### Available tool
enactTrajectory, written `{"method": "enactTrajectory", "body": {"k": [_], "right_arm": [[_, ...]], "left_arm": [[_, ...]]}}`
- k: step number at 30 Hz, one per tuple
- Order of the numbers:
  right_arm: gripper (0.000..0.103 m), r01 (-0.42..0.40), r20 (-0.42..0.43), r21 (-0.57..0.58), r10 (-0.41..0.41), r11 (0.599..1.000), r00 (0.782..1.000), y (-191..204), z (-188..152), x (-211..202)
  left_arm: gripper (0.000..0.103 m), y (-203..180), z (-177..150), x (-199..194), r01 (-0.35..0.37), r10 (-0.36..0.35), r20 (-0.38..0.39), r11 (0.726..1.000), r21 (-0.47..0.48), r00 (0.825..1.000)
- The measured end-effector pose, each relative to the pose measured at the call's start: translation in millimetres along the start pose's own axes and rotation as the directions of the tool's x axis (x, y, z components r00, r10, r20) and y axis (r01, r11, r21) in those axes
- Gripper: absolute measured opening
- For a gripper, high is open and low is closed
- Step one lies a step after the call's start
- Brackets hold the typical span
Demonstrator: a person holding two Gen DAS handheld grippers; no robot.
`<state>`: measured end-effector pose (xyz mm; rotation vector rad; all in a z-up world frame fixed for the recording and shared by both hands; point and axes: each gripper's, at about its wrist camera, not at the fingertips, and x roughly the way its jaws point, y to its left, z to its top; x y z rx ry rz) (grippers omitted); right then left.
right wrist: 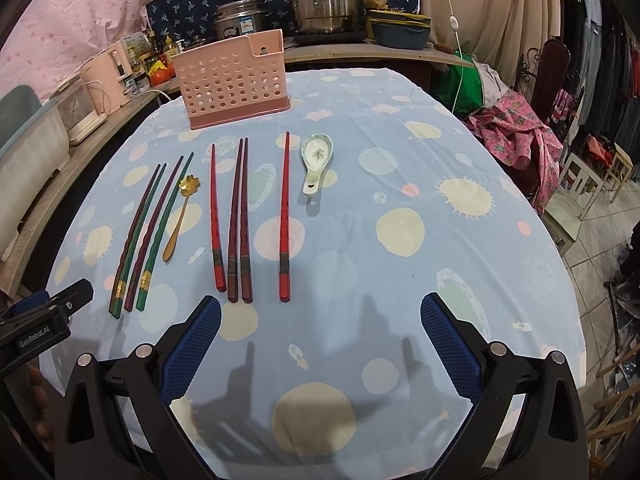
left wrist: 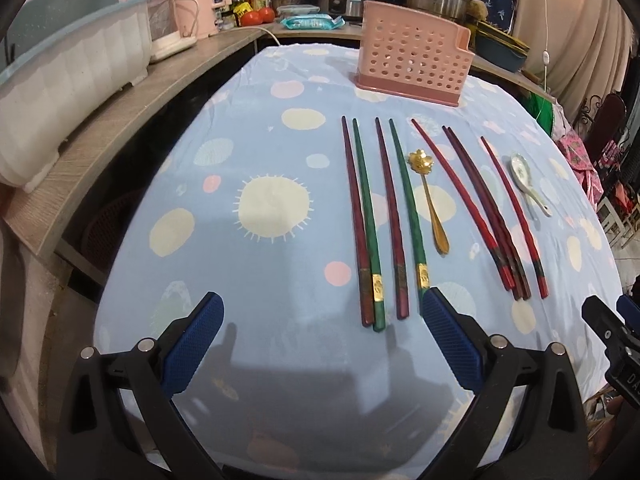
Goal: Organize utensils
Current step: 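Grasp a dark red chopstick with the left gripper while the right gripper grasps the white ceramic spoon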
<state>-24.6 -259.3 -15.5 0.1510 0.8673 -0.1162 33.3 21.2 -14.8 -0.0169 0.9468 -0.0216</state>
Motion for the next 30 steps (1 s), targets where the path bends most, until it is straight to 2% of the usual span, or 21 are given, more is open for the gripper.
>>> {"method": "enactTrajectory", "body": {"k": [5, 9, 11, 16, 23, 30], "right_arm": [[0.096, 0.0, -0.02, 0.006, 0.0, 1.0, 1.0, -1.8, 3.6, 7.6], [0.096, -0.002, -0.033, 0.008, 0.002, 1.0, 0.999, -2.1, 7.7, 15.1], [0.096, -0.002, -0.037, 0.006, 0.002, 1.0, 0.999, -1.2, 10.3, 18.4], [0.096, 0.0, -0.048, -0.002, 0.0, 1.0, 0.999, 1.5, 14.3, 25.4], [0.096, -0.002, -0.067, 0.001, 0.002, 1.0, 0.998, 3.2, 18.8, 34.0], [0.096, -0.005, -0.073, 0.007, 0.005, 1.0, 0.997, 1.9, 22.2, 39.9]], "left_arm": [[0.094, 3.8, 7.8, 15.7, -0.016, 0.016, -0.02, 1.0, 0.003, 1.0], [0.085, 6.8, 14.6, 27.7, -0.007, 0.007, -0.042, 1.0, 0.007, 0.999], [0.084, 5.9, 15.4, 33.6, -0.01, 0.011, -0.053, 1.0, 0.016, 0.999], [0.074, 4.9, 14.8, 46.0, 0.01, -0.008, -0.085, 1.0, 0.028, 0.996], [0.065, 9.1, 18.2, 49.3, 0.032, -0.031, -0.083, 0.999, 0.018, 0.996], [0.059, 5.3, 17.7, 52.6, 0.006, -0.002, -0.079, 0.999, 0.051, 0.997]]}}
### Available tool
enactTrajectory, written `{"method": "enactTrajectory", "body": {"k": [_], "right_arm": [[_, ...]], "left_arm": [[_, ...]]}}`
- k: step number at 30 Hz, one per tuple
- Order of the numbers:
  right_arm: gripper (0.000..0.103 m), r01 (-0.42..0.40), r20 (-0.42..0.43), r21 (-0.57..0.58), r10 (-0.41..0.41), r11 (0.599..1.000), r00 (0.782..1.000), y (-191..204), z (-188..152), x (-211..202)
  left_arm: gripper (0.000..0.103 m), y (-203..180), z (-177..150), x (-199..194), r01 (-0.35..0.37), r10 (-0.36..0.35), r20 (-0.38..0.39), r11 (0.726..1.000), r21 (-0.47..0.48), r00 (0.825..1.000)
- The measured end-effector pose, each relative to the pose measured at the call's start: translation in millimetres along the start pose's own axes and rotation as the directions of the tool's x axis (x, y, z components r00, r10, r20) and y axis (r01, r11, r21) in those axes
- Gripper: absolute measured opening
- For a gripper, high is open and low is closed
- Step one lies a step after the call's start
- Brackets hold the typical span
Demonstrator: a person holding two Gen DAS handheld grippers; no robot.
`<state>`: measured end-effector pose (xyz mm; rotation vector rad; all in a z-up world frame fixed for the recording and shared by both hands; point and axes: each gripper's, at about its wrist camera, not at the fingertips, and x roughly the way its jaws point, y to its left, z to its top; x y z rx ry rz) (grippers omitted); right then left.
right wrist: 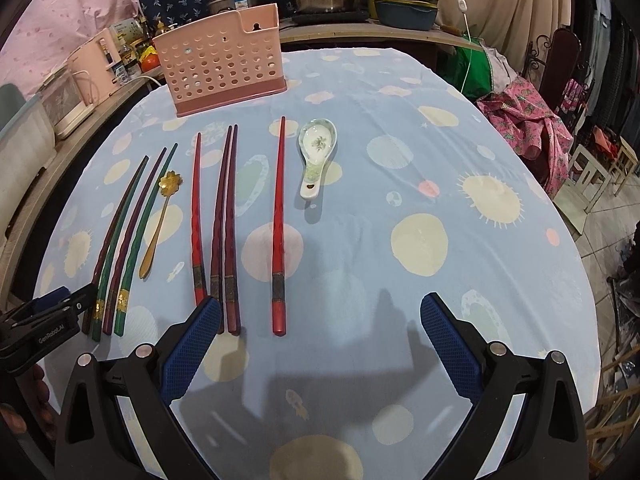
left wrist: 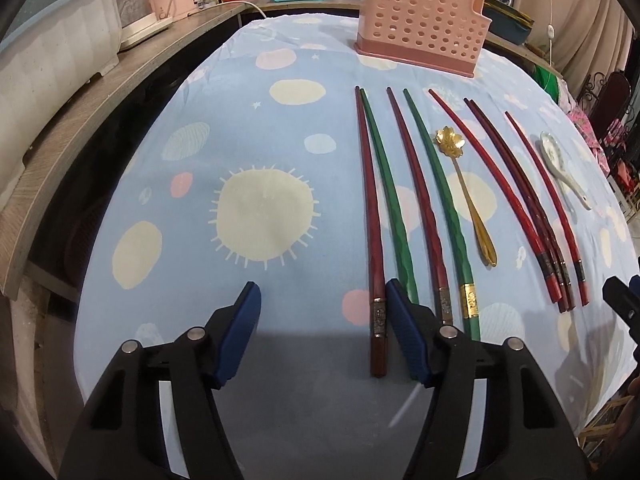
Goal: Organize utensils
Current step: 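Grasp a dark red chopstick with the left gripper while the right gripper grasps the white ceramic spoon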
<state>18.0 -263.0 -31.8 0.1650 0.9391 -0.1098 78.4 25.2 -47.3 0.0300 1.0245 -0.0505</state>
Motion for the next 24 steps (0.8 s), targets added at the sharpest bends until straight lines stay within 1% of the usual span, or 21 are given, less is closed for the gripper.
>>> {"method": "enactTrajectory", "body": {"k": [2, 4, 5, 7, 8, 9, 10, 11, 13, 16, 17, 19, 22, 24], "right_arm": [[0.094, -0.005, 0.0, 0.001, 0.005, 1.0, 1.0, -0.5, 2.3, 1.6], [0.09, -0.012, 0.002, 0.006, 0.012, 1.0, 1.0, -1.9, 7.7, 3.4], [0.088, -0.015, 0.005, 0.01, 0.015, 1.0, 1.0, -2.6, 10.7, 4.4], [0.081, -0.03, 0.007, 0.027, 0.03, 0.999, 1.0, -4.9, 19.5, 7.4], [0.079, -0.043, 0.008, 0.04, 0.043, 0.998, 0.999, -6.8, 25.1, 9.6], [0.075, -0.057, 0.01, 0.053, 0.057, 0.997, 0.998, -8.5, 31.2, 12.1], [0.069, -0.068, 0.013, 0.062, 0.067, 0.996, 0.998, -9.5, 36.7, 14.7], [0.066, -0.078, 0.016, 0.072, 0.077, 0.994, 0.997, -10.5, 43.2, 17.8], [0.053, -0.093, 0.02, 0.088, 0.092, 0.992, 0.996, -12.6, 56.0, 25.8], [0.037, -0.103, 0.015, 0.095, 0.102, 0.99, 0.995, -13.6, 70.6, 40.4], [0.035, -0.101, 0.01, 0.098, 0.101, 0.99, 0.995, -13.9, 73.6, 44.8], [0.026, -0.105, -0.005, 0.111, 0.106, 0.988, 0.994, -16.6, 78.6, 55.5], [0.016, -0.121, -0.036, 0.135, 0.127, 0.983, 0.991, -20.5, 80.5, 69.3], [0.012, -0.124, -0.053, 0.137, 0.133, 0.983, 0.99, -20.6, 79.1, 76.3]], "left_arm": [[0.052, -2.4, 0.9, -0.4, 0.005, -0.005, 0.005, 1.0, 0.008, 1.0], [0.039, -4.6, 2.6, -0.9, 0.018, -0.018, 0.009, 1.0, 0.013, 1.0], [0.035, -5.7, 3.3, -1.1, 0.027, -0.027, 0.009, 1.0, 0.014, 1.0], [0.019, -8.3, 5.0, -1.2, 0.046, -0.046, 0.009, 0.999, 0.02, 0.999], [0.014, -9.6, 5.7, -0.7, 0.058, -0.059, 0.007, 0.998, 0.022, 0.998], [0.007, -10.6, 6.0, -0.4, 0.069, -0.069, 0.006, 0.997, 0.024, 0.998], [0.007, -12.0, 6.2, 0.3, 0.077, -0.077, 0.004, 0.997, 0.026, 0.997], [0.007, -13.2, 6.2, 0.7, 0.08, -0.08, 0.005, 0.996, 0.029, 0.997], [0.007, -15.2, 5.9, 1.3, 0.08, -0.08, 0.006, 0.996, 0.035, 0.997], [0.007, -15.1, 6.4, 2.0, 0.082, -0.082, 0.003, 0.996, 0.029, 0.997], [0.007, -14.7, 6.7, 2.1, 0.084, -0.084, 0.001, 0.996, 0.025, 0.996], [0.007, -14.0, 6.7, 2.4, 0.088, -0.088, -0.001, 0.996, 0.018, 0.996], [0.007, -14.2, 6.7, 2.5, 0.089, -0.089, -0.001, 0.996, 0.016, 0.996], [0.007, -14.4, 7.3, 2.7, 0.088, -0.088, -0.001, 0.996, 0.016, 0.996]]}}
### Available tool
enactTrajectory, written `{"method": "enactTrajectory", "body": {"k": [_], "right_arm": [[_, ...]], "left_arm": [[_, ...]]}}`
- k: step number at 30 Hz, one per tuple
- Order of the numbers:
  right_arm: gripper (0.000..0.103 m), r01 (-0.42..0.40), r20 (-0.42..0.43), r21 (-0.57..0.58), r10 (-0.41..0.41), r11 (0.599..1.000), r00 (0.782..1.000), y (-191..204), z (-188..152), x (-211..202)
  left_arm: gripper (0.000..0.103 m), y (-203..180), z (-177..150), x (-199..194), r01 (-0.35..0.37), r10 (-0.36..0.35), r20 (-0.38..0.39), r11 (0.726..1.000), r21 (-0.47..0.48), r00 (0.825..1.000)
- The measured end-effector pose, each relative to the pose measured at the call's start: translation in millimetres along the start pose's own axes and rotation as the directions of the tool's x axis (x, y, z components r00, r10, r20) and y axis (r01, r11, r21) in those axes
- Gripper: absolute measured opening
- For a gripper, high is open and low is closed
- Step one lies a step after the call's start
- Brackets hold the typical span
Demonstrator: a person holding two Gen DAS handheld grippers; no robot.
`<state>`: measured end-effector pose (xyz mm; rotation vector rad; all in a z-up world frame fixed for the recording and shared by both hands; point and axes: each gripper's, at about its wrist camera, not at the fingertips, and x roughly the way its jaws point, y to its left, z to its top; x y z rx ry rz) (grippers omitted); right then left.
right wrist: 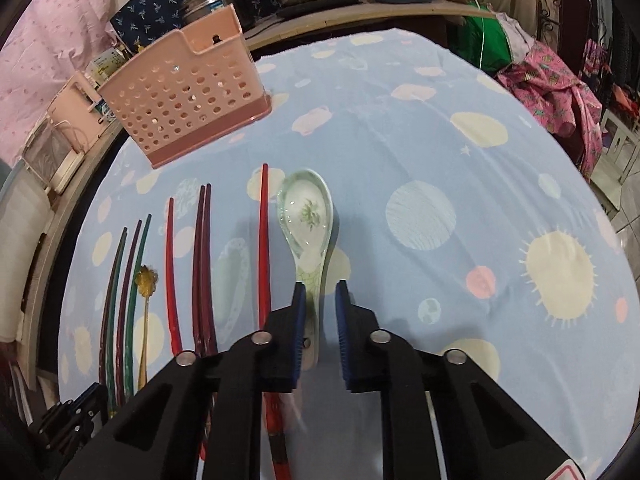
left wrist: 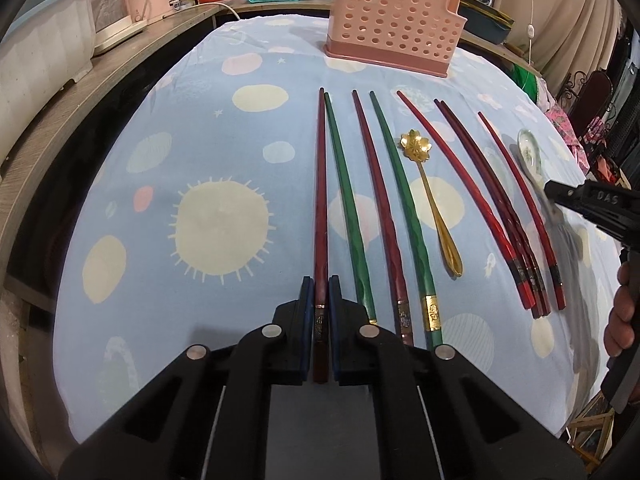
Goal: Organize utensils
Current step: 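Grasp a dark red chopstick with the left gripper while the right gripper grasps the white ceramic spoon, then lift the chopstick with the left gripper while the right gripper carries the spoon toward the pink basket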
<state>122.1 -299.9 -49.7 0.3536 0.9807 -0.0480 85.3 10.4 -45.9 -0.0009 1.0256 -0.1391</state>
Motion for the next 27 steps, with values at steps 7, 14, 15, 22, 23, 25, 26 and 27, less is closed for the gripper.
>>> {"method": "enactTrajectory", "body": {"k": [7, 14, 15, 22, 23, 25, 26, 27], "right_arm": [[0.011, -0.034, -0.004, -0.009, 0.034, 0.999, 0.999, 3.1, -4.4, 5.5], [0.011, -0.037, 0.009, -0.015, 0.038, 0.999, 0.999, 2.4, -12.0, 3.9], [0.011, -0.035, 0.01, -0.018, 0.036, 0.999, 0.999, 2.6, -12.9, 3.3], [0.006, -0.023, 0.026, -0.043, 0.024, 0.999, 0.999, 7.5, -18.9, -10.2], [0.006, -0.023, 0.032, -0.044, 0.024, 0.999, 0.999, 7.3, -19.4, -13.8], [0.006, -0.022, 0.053, -0.044, 0.025, 0.999, 0.998, 6.8, -19.1, -23.5], [0.006, -0.023, 0.062, -0.043, 0.026, 0.999, 0.998, 6.3, -18.7, -28.0], [0.006, -0.024, 0.073, -0.04, 0.027, 0.999, 0.997, 5.7, -17.9, -32.9]], "left_arm": [[0.007, 1.2, -0.9, 0.3, 0.006, -0.005, 0.005, 1.0, -0.009, 1.0], [0.007, 2.9, -1.5, 0.6, 0.014, -0.014, 0.013, 1.0, -0.017, 1.0], [0.007, 3.0, -1.8, 0.6, 0.014, -0.014, 0.014, 1.0, -0.017, 1.0], [0.007, 10.2, 0.6, -4.1, 0.064, -0.063, 0.004, 0.997, -0.047, 0.998], [0.007, 10.8, 0.6, -6.1, 0.065, -0.065, 0.007, 0.997, -0.05, 0.998], [0.007, 11.2, 1.5, -12.0, 0.062, -0.061, 0.021, 0.997, -0.049, 0.998], [0.007, 11.3, 2.3, -15.2, 0.062, -0.061, 0.029, 0.997, -0.049, 0.998], [0.007, 11.6, 3.3, -18.5, 0.062, -0.06, 0.037, 0.997, -0.049, 0.997]]}}
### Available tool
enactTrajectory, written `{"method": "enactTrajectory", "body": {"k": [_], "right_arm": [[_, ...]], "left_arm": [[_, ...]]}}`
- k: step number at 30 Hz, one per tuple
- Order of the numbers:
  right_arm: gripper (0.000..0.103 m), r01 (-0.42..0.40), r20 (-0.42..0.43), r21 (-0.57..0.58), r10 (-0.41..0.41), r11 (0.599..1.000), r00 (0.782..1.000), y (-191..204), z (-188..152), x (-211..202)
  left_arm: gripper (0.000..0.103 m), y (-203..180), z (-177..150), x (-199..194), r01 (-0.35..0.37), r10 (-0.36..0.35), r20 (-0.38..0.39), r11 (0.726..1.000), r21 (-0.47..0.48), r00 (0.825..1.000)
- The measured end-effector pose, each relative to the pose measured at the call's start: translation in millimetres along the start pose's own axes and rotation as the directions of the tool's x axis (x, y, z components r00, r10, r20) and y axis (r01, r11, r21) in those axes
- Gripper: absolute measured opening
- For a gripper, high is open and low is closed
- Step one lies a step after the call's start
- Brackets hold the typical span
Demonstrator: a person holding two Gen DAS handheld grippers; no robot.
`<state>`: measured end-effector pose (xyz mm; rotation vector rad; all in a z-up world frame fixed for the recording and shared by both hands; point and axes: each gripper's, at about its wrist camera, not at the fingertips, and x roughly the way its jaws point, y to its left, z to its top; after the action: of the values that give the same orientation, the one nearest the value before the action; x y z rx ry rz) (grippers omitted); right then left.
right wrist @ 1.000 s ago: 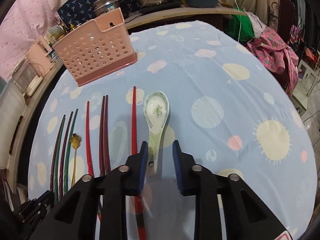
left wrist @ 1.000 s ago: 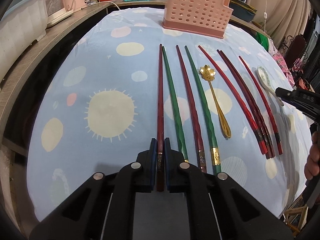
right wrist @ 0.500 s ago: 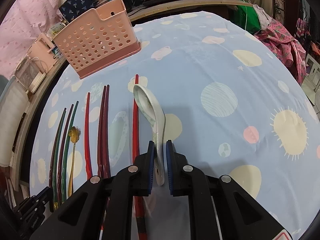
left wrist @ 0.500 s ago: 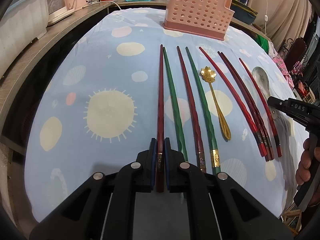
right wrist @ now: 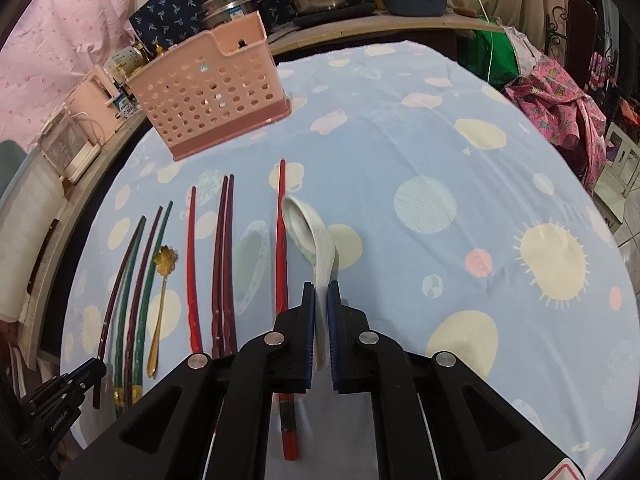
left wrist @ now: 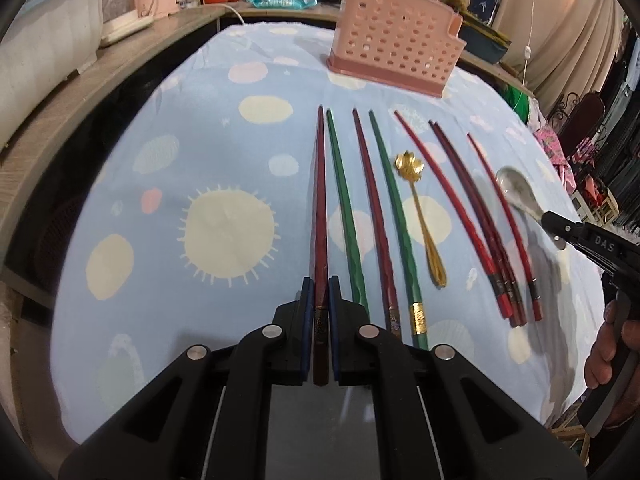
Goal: Organize utensils
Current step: 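Lift the chopstick with the left gripper while the right gripper carries the spoon toward the pink basket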
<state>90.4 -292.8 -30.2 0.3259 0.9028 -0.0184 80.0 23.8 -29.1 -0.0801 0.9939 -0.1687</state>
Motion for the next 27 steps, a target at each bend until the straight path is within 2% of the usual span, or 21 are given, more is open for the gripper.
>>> {"method": "enactTrajectory", "body": {"k": [9, 19, 24, 27], "right_arm": [[0.006, -0.012, 0.08, 0.009, 0.011, 1.0, 0.997, -2.9, 15.3, -34.4], [0.006, -0.033, 0.135, -0.007, 0.034, 0.999, 0.99, 4.6, 53.8, -49.4], [0.007, -0.023, 0.126, -0.024, 0.026, 0.999, 0.992, 8.5, 72.7, -44.5], [0.007, -0.027, 0.103, -0.019, 0.029, 0.999, 0.994, 8.2, 75.6, -36.6]], "left_arm": [[0.007, -3.0, 26.6, -40.5, 0.011, -0.011, 0.112, 1.0, 0.0, 0.994], [0.007, 0.2, 89.9, -77.1, 0.017, -0.012, 0.249, 1.0, -0.015, 0.969], [0.007, -0.8, 119.9, -88.0, 0.007, -0.003, 0.308, 1.0, -0.01, 0.951], [0.007, -3.5, 128.5, -88.7, 0.004, -0.002, 0.317, 1.0, -0.005, 0.948]]}}
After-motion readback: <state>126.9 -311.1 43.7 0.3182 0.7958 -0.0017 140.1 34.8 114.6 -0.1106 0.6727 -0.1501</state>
